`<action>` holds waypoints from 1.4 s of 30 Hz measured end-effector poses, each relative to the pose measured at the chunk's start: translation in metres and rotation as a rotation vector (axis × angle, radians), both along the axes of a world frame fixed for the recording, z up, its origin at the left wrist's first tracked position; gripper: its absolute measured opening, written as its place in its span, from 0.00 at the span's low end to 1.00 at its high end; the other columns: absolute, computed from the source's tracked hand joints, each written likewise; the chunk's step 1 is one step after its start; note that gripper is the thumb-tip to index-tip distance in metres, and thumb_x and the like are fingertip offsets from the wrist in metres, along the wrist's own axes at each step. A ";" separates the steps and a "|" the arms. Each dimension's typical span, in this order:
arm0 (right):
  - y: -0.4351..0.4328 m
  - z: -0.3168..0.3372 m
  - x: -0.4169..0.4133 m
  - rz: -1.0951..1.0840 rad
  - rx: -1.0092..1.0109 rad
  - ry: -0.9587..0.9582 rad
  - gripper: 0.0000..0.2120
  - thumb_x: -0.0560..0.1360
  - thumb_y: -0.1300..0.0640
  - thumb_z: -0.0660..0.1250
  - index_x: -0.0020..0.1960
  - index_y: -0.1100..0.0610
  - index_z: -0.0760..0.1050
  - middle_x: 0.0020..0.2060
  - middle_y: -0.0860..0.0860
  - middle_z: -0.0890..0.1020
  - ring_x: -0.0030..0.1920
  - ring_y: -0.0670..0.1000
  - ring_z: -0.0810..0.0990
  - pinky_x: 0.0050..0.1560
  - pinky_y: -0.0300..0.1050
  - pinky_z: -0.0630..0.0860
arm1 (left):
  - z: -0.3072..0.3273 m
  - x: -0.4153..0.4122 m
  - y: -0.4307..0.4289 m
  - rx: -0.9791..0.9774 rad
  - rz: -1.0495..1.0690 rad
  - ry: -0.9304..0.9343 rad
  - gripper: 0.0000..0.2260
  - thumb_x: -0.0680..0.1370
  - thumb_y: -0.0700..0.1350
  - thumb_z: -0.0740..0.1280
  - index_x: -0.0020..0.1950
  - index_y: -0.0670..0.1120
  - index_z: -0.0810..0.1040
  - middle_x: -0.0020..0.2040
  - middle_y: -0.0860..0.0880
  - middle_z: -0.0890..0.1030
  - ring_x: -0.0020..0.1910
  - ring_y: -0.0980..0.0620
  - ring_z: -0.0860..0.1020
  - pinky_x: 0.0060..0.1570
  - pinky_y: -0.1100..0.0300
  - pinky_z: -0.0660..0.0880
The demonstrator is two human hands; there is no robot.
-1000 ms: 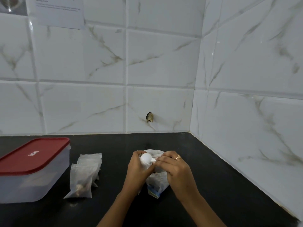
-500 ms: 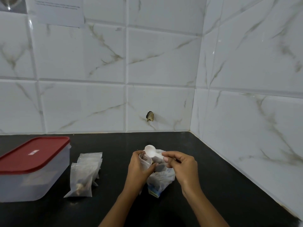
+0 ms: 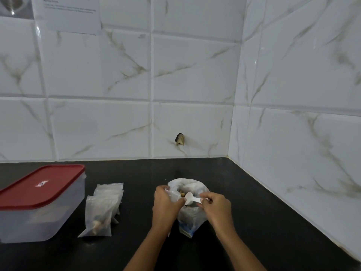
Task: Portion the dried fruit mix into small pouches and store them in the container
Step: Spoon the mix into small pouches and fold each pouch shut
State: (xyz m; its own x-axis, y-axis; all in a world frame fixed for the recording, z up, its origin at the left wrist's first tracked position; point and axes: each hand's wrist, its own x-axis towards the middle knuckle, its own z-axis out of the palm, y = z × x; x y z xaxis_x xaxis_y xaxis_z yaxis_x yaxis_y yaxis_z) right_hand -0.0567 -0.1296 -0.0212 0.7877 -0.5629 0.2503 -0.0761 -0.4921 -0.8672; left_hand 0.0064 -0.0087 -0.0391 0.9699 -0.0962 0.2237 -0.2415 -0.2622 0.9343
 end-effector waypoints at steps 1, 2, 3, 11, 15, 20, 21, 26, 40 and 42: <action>-0.001 -0.001 0.000 -0.004 -0.052 -0.001 0.12 0.76 0.65 0.63 0.57 0.60 0.80 0.53 0.54 0.82 0.53 0.49 0.81 0.50 0.31 0.71 | -0.001 0.002 -0.003 0.014 -0.006 0.005 0.23 0.65 0.49 0.74 0.54 0.44 0.69 0.50 0.47 0.74 0.42 0.56 0.74 0.33 0.63 0.68; -0.003 -0.001 0.000 -0.002 -0.094 -0.011 0.12 0.76 0.65 0.63 0.57 0.59 0.80 0.53 0.53 0.83 0.54 0.48 0.80 0.48 0.28 0.70 | -0.001 0.002 -0.006 0.023 -0.012 0.011 0.23 0.65 0.49 0.74 0.54 0.43 0.70 0.50 0.45 0.75 0.40 0.56 0.73 0.32 0.64 0.67; -0.004 -0.002 0.001 -0.002 -0.130 -0.019 0.12 0.76 0.64 0.63 0.57 0.58 0.80 0.53 0.51 0.83 0.53 0.47 0.80 0.47 0.26 0.69 | -0.001 0.001 -0.009 0.022 -0.016 0.016 0.23 0.65 0.50 0.74 0.54 0.42 0.70 0.51 0.43 0.75 0.40 0.56 0.73 0.32 0.64 0.67; -0.019 -0.008 0.008 -0.087 -0.395 0.111 0.11 0.77 0.56 0.61 0.52 0.49 0.81 0.47 0.50 0.82 0.53 0.48 0.70 0.50 0.40 0.73 | -0.002 -0.001 -0.018 0.033 0.057 -0.037 0.28 0.62 0.54 0.72 0.53 0.38 0.72 0.50 0.38 0.77 0.51 0.39 0.77 0.41 0.47 0.78; -0.002 0.003 0.001 -0.075 -0.550 -0.066 0.10 0.77 0.55 0.62 0.54 0.50 0.79 0.51 0.45 0.81 0.54 0.50 0.71 0.52 0.41 0.68 | 0.004 -0.013 -0.006 -0.088 0.083 -0.079 0.29 0.68 0.46 0.75 0.64 0.45 0.66 0.59 0.50 0.70 0.60 0.52 0.70 0.58 0.56 0.72; 0.033 0.019 -0.005 0.336 -0.359 -0.238 0.06 0.74 0.59 0.67 0.50 0.52 0.80 0.44 0.36 0.75 0.45 0.39 0.75 0.46 0.27 0.69 | 0.008 -0.017 0.006 -0.210 0.054 -0.119 0.31 0.69 0.38 0.73 0.67 0.47 0.61 0.61 0.50 0.67 0.58 0.54 0.71 0.58 0.58 0.72; 0.039 0.021 -0.006 0.365 -0.341 -0.225 0.06 0.74 0.60 0.67 0.50 0.54 0.79 0.43 0.37 0.75 0.43 0.39 0.75 0.45 0.25 0.70 | 0.010 -0.016 0.009 -0.249 0.060 -0.098 0.29 0.70 0.35 0.72 0.66 0.48 0.61 0.60 0.48 0.69 0.56 0.52 0.72 0.57 0.58 0.73; 0.063 0.024 -0.007 0.453 -0.263 -0.272 0.07 0.73 0.61 0.69 0.50 0.55 0.79 0.44 0.45 0.80 0.44 0.40 0.78 0.43 0.26 0.71 | 0.011 -0.018 0.034 -0.224 0.155 -0.137 0.28 0.71 0.32 0.67 0.67 0.46 0.61 0.57 0.45 0.69 0.53 0.49 0.72 0.55 0.58 0.73; 0.122 0.014 0.000 0.426 -0.169 -0.265 0.14 0.73 0.65 0.67 0.57 0.53 0.76 0.38 0.44 0.79 0.40 0.40 0.79 0.43 0.27 0.75 | 0.008 -0.042 0.096 0.066 0.211 -0.148 0.40 0.70 0.44 0.74 0.74 0.43 0.52 0.69 0.42 0.59 0.71 0.46 0.59 0.68 0.56 0.60; 0.127 0.012 0.003 0.405 -0.137 -0.277 0.15 0.73 0.65 0.67 0.58 0.54 0.76 0.38 0.46 0.80 0.41 0.43 0.80 0.44 0.31 0.77 | 0.005 -0.041 0.106 0.055 0.179 -0.164 0.41 0.70 0.45 0.74 0.74 0.44 0.52 0.70 0.43 0.58 0.72 0.46 0.58 0.68 0.55 0.60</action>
State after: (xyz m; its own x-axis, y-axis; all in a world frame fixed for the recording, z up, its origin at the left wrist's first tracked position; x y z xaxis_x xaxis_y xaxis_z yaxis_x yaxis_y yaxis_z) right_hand -0.0540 -0.0030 -0.0087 0.8297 -0.1728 0.5308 0.3682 -0.5454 -0.7530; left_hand -0.0349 0.0977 -0.0342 0.9238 0.0578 0.3785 -0.3336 -0.3639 0.8697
